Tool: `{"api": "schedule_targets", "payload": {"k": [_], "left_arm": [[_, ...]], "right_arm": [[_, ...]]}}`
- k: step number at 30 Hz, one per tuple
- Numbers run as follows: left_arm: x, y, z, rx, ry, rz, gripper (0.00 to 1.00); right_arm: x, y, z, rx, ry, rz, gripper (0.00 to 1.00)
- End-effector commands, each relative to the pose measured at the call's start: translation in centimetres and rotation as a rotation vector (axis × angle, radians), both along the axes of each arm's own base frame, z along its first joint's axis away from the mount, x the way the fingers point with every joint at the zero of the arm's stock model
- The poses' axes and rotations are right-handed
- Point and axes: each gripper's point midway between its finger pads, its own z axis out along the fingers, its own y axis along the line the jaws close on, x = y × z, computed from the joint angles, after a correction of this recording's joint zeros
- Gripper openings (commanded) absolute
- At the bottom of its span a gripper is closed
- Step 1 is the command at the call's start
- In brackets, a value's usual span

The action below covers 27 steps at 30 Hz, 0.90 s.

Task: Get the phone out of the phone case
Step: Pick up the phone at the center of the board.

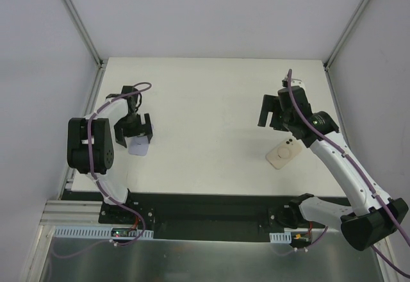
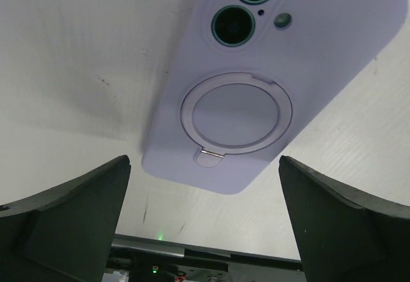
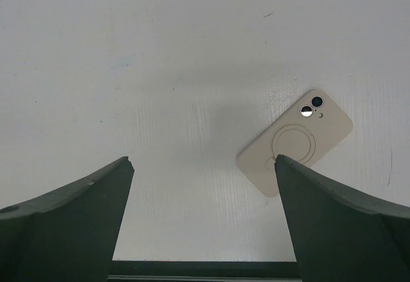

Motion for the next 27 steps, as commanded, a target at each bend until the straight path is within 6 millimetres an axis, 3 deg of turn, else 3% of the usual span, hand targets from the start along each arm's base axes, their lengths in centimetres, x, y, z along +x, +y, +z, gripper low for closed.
{"api": "schedule_targets", "payload": {"k": [1,6,10,24,27], "left_arm": [[1.0,-1.4,1.1,-0.083,-0.054,-0.084,0.99],[0.8,-1.7,1.3,-0.101,-0.061,-0.102,0.99],[0.8,-0.7,0.3,-0.047,-0.018,-0.100,0.99],[0.6,-1.0,-2.2,0.016,0.074,-0.102,0.98],[0.8,-1.9,-2.8,-0.036,0.082,-0.098,0.81]], "right_arm": [[0.0,0.5,1.1,0.042,-0.041,0.006,0.96],[-0.1,0.7,1.0,0.051,-0.037,0.011,0.96],[-0.1,0.9,0.9,0.060,-0.034,0.014,0.96],[-0.1,1.2,0.8,0.070,-0.037,0.019,0.96],[-0.3,1.3,0.6,0.077,-0.036,0.016,0.96]]}}
